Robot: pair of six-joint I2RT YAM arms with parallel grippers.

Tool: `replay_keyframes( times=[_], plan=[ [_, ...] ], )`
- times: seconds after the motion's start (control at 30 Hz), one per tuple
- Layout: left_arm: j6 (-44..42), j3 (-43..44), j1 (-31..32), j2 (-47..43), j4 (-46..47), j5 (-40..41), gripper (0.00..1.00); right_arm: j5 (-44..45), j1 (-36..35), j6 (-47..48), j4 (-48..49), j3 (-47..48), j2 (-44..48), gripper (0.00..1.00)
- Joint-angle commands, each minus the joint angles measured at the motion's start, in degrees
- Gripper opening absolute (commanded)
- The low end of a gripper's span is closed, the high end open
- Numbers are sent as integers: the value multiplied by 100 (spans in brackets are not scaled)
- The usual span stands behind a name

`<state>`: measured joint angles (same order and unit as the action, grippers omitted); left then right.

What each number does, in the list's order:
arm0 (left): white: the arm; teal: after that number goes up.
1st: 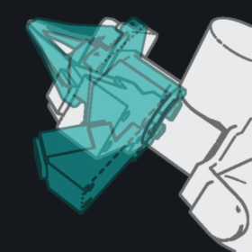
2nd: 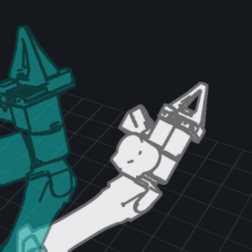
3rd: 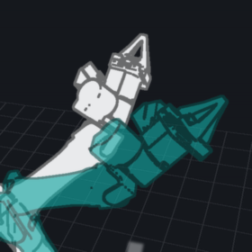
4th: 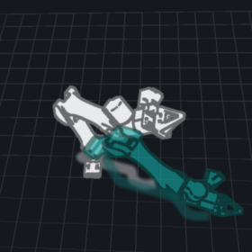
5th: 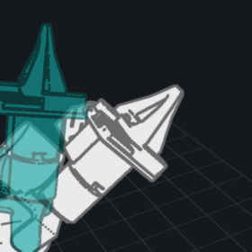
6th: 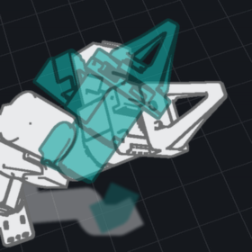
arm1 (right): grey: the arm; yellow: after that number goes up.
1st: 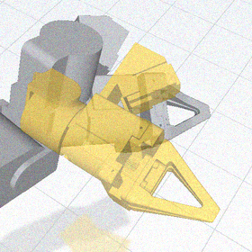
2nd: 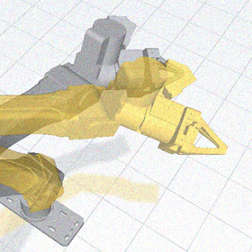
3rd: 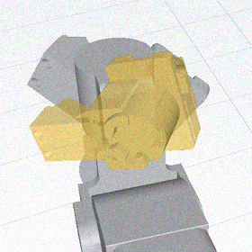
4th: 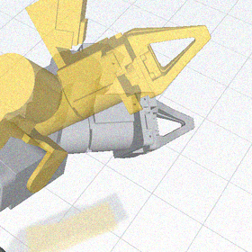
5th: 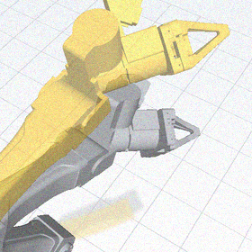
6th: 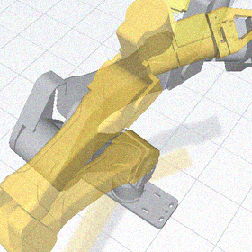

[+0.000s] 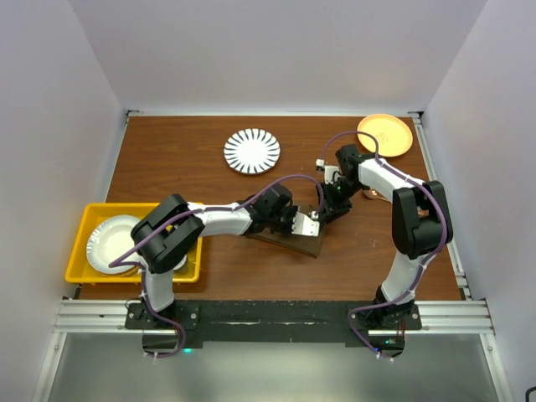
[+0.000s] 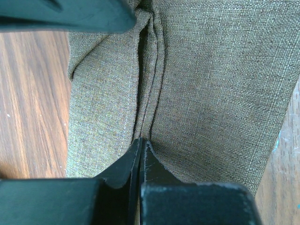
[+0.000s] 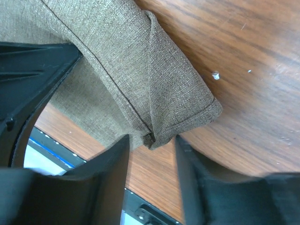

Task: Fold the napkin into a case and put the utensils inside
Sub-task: Fold the lower triangle-folded napkin at the center of the board.

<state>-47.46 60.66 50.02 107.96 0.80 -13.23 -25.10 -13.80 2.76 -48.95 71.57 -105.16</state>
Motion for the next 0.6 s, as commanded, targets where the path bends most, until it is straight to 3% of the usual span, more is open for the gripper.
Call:
replay_keyframes(
  times=[0.0,0.23,0.27,0.37,0.5,0.57],
  plan=[
    [185,42,34,93,-282,-136,0,-310,9,-233,201,-29,92,35],
    [202,7,34,58,-273,-144,0,-522,27,-549,167,-47,128,19],
    [211,7,34,58,-282,-144,0,-565,27,-575,158,-82,136,11],
    [211,7,34,58,-291,-136,0,-706,71,-619,70,-108,137,0],
    [220,7,34,49,-308,-109,0,-593,167,-506,-80,-91,67,0],
    [211,-2,34,49,-308,-109,0,-434,220,-496,-36,-126,75,7]
  ],
)
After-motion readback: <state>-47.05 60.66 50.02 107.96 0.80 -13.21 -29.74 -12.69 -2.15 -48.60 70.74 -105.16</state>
